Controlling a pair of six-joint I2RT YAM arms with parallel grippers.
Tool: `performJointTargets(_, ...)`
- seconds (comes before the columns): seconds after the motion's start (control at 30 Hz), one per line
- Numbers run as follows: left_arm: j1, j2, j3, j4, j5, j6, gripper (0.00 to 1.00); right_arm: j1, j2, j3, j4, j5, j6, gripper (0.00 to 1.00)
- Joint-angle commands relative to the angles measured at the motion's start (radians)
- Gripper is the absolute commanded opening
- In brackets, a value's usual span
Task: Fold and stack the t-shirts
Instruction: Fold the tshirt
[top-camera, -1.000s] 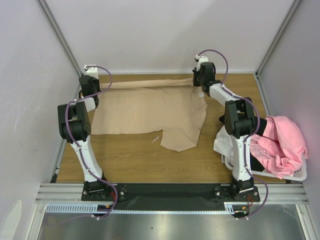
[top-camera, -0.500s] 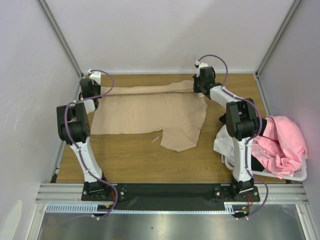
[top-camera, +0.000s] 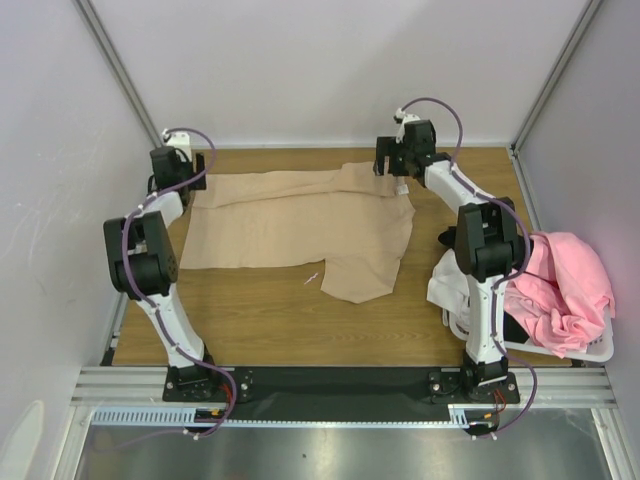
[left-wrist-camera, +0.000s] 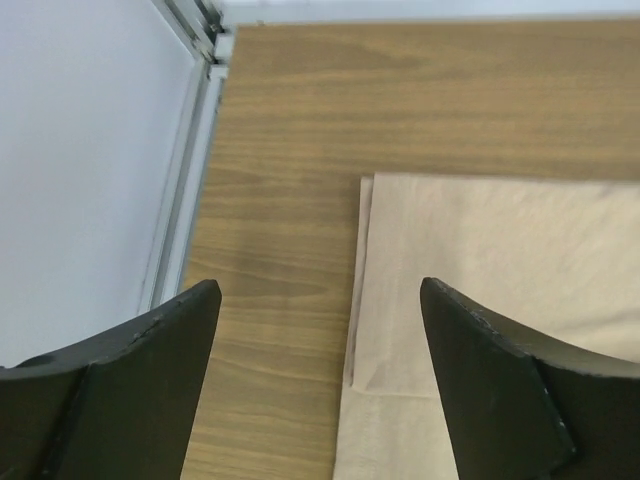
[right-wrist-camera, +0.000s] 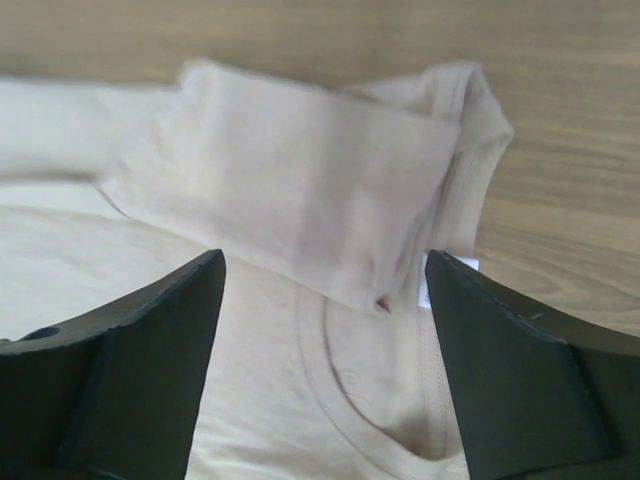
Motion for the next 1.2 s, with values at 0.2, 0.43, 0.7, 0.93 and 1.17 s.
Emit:
performJointTargets(0.2, -0.068, 0.007, 0.244, -0.252, -0.116, -0.323, 0.88, -0.015, 0.08, 0.314, -0.091, -0.019, 0.249, 0.88)
performJointTargets(0.43, -0.165, 0.053, 0.252, -0.278, -0.032, -0.589, 0.86, -0.018, 0.237, 0.501, -0.181, 0.012, 0.337, 0.88)
performJointTargets(0.7, -0.225, 0.13, 0.318, -0.324, 0.027, -0.641, 0.92, -0.033, 0.295, 0.512, -0.182, -0.037, 0.306, 0.85)
performJointTargets(0.93, -0.251, 0.159, 0.362, -0.332, 0.054, -0.598, 0.99, -0.056, 0.285, 0.499, -0.22, -0.013, 0.286, 0.84)
performJointTargets(1.17, -0.265, 0.191, 0.422, -0.29, 0.071, -0.551, 1.0, -0.061, 0.251, 0.462, -0.22, -0.014, 0.263, 0.84)
